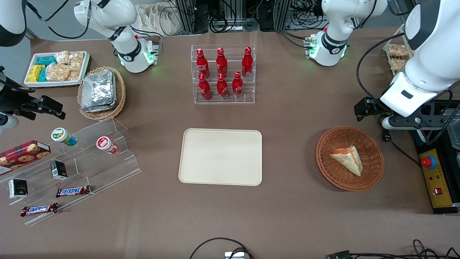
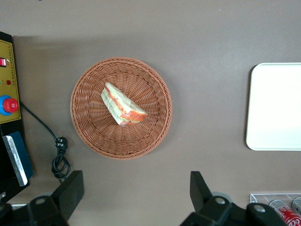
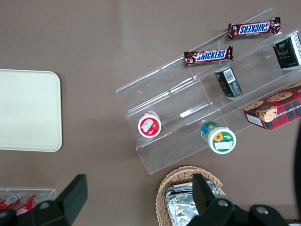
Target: Place sandwich from basket to tray
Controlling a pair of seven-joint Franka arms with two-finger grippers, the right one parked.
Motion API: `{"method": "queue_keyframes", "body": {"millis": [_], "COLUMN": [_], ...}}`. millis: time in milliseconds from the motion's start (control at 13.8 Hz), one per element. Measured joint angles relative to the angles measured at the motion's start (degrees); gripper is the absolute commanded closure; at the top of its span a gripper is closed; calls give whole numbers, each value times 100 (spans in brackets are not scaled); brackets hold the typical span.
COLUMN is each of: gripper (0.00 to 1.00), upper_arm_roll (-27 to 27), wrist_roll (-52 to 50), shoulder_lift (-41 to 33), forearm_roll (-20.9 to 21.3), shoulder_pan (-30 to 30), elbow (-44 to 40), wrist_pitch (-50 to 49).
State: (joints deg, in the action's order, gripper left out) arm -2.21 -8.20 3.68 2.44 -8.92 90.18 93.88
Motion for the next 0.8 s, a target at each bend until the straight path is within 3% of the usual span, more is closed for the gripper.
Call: {"method": "queue_keyframes", "body": {"millis": [289, 506, 795], "gripper": [0, 1, 2], "upper_arm_roll": [-15, 17, 224], "wrist_roll": [4, 7, -1198], "shoulder_lift": [22, 135, 472], "forearm_roll": [-3, 9, 8], "shoulder_pan": [10, 128, 239], "elbow": [89, 465, 1297], "wrist_pitch": [142, 854, 1884]}}
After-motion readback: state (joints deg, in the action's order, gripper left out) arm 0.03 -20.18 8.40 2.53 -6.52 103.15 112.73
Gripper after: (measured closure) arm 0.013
